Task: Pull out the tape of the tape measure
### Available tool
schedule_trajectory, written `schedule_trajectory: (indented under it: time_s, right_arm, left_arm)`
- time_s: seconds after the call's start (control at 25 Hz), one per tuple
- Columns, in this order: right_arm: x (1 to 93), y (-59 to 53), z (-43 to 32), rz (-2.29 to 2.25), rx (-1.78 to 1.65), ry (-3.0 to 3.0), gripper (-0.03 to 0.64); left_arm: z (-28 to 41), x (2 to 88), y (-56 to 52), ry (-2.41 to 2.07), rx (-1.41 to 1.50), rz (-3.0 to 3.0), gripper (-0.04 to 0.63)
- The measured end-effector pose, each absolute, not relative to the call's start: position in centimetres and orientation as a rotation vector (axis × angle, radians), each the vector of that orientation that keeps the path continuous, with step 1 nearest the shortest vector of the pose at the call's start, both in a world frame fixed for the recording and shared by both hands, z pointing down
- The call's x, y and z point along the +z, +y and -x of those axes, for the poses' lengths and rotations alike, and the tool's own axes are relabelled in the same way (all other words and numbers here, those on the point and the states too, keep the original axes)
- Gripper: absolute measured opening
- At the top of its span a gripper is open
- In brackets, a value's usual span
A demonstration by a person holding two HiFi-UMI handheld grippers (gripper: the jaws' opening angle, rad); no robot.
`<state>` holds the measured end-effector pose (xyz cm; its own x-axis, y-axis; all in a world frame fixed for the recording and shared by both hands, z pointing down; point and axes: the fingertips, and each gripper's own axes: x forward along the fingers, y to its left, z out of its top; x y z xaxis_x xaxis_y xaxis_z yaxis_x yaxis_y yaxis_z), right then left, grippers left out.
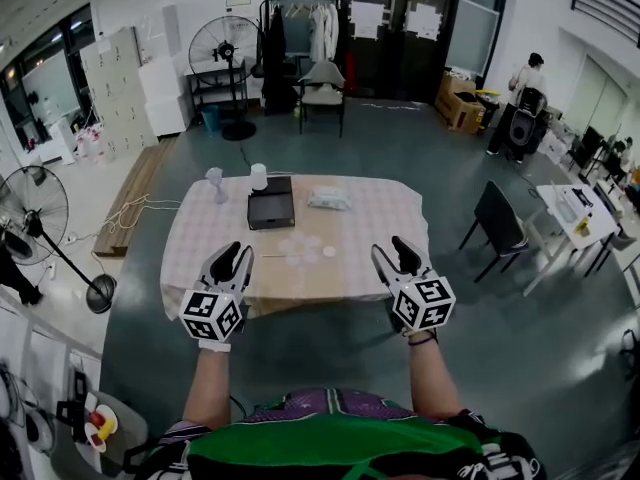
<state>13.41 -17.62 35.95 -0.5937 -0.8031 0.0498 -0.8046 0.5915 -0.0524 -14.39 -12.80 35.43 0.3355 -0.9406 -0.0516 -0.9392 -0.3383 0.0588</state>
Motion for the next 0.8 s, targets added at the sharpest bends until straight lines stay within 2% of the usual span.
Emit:
schedule_trajectory:
  time_s: [0.24,0.52,0.8]
  right_arm:
    - [35.8,-17.4,-12.7,-1.459,0.118,-2.752,0.176]
    - [35.7,-16.4,-13.3,-1.498,0.127,-2.724,0.130]
    - [35.8,-15.4,-13.8,-1.543,0.134,-2.708,0.069]
  left_arm:
    - [14.9,34.8,-12.1,-1.863,-0.077,-2.574,0.098]
    - [15.0,34.5,-11.8,-1.851,-0.112,-2.563,0.049]
    - [14.1,35.3,-11.8,-1.801,-0.094,-2.576,0.028]
